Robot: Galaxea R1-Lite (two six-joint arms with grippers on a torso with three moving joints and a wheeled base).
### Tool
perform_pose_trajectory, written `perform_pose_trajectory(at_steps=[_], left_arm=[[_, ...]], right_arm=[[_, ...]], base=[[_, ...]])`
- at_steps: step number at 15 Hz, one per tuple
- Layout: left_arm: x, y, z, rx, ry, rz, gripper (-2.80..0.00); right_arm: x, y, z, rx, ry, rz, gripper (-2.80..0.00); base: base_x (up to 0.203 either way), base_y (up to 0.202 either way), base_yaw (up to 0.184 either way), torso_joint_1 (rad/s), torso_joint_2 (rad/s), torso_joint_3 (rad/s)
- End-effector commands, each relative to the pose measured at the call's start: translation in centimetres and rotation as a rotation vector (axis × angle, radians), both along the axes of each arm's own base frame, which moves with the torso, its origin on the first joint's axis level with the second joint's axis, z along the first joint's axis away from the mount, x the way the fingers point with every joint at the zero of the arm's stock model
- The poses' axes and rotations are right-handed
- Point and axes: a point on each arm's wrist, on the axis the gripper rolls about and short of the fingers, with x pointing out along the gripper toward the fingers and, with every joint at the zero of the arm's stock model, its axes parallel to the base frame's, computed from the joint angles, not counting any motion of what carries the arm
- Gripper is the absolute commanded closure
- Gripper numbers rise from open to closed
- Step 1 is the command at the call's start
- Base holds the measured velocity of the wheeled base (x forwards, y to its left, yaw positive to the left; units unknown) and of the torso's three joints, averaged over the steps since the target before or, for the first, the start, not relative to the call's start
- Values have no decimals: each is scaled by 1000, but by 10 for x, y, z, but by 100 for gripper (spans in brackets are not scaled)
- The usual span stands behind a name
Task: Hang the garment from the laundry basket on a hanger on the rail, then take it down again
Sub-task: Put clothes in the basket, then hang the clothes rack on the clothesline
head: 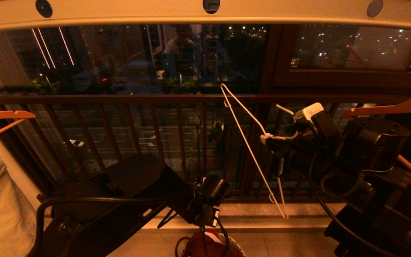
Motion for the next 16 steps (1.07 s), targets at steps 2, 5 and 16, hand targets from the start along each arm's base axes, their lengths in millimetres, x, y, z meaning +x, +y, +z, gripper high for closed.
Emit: perform_pose_trajectory(at_steps=[2, 5, 16], left_arm=[[-9, 9, 24, -21, -19, 9, 0], [-27, 25, 37, -21, -2, 19, 0], [-88, 95, 117, -170, -125, 52, 0]], right_arm=[[0, 1, -2, -6, 2, 1, 0], [0, 1, -4, -13, 6, 3, 0], [-7, 2, -9, -39, 44, 26, 0]], base=[[0, 0, 0, 0, 0, 0], [0, 0, 0, 0, 0, 0], [0, 0, 0, 0, 0, 0]])
